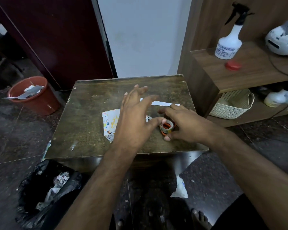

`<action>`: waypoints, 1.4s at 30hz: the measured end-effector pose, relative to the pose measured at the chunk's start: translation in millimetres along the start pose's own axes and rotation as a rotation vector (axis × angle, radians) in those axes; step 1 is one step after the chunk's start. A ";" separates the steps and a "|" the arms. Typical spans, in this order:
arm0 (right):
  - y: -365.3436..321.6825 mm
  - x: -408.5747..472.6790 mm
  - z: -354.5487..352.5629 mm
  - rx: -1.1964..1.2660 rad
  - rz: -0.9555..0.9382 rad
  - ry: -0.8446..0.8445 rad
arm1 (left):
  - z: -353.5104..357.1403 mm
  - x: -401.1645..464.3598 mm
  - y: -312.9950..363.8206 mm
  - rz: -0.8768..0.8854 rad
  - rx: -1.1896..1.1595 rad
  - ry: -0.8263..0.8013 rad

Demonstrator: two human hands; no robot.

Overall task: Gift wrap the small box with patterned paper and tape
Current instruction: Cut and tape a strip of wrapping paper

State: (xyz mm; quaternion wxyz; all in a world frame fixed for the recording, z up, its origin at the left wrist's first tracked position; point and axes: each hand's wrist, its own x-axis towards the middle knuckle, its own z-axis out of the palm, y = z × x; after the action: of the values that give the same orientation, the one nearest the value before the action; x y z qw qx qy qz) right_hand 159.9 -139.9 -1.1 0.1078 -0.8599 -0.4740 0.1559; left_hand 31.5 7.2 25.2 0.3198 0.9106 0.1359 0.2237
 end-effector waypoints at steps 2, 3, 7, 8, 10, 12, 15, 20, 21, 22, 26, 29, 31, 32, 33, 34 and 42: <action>0.0 1.1 -1.9 -0.007 -0.007 0.010 | 1.7 0.7 -2.9 0.017 -0.024 0.020; -1.0 1.1 -3.7 -0.008 -0.005 0.016 | 2.4 0.5 -4.0 0.024 -0.027 0.032; -0.8 -0.6 -7.8 0.099 -0.008 0.105 | 2.1 -1.1 -5.0 0.052 -0.083 0.103; 0.2 -1.3 -9.1 0.219 -0.013 0.145 | 0.9 -1.9 -3.7 0.055 -0.111 0.125; -2.1 -5.3 -13.8 0.502 -0.003 0.223 | -1.8 -3.8 0.4 0.055 -0.167 0.156; -8.3 -9.3 -19.4 0.721 0.020 0.301 | -4.7 -5.4 5.1 0.063 -0.214 0.158; -18.9 -13.3 -24.8 0.977 -0.029 0.356 | -7.6 -7.8 10.6 0.097 -0.221 0.148; -32.8 -15.3 -28.5 1.175 -0.155 0.353 | -7.7 -12.6 19.8 0.122 -0.256 0.101; -35.0 -15.3 -28.5 1.193 -0.171 0.342 | -6.8 -13.2 20.7 0.125 -0.243 0.097; -36.0 -15.0 -28.1 1.206 -0.180 0.333 | -5.7 -13.5 21.2 0.124 -0.222 0.100; -41.4 -14.6 -26.9 1.221 -0.205 0.308 | -3.1 -11.0 18.0 0.103 -0.165 0.156; -45.7 -15.0 -26.1 1.173 -0.211 0.330 | -3.1 -9.3 17.2 0.082 -0.153 0.149; -46.1 -14.3 -25.3 1.115 -0.190 0.386 | -2.5 -8.4 16.8 0.084 -0.134 0.137; -45.5 -14.1 -25.7 1.084 -0.178 0.415 | -1.6 -8.4 16.2 0.088 -0.119 0.129; -44.8 -13.9 -26.6 1.067 -0.165 0.437 | -1.0 -8.4 16.6 0.089 -0.104 0.123; -43.3 -13.8 -27.6 1.054 -0.155 0.451 | 0.0 -8.5 16.5 0.097 -0.096 0.120; -36.5 -12.8 -28.5 0.956 -0.099 0.575 | 8.3 -6.6 22.8 -0.050 -0.185 0.059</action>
State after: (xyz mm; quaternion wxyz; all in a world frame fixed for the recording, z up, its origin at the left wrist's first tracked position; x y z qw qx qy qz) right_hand 135.5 -132.6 39.6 0.6180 -0.6997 -0.3420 0.1075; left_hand 32.4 -17.0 32.0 0.4040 0.8665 0.1468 0.2539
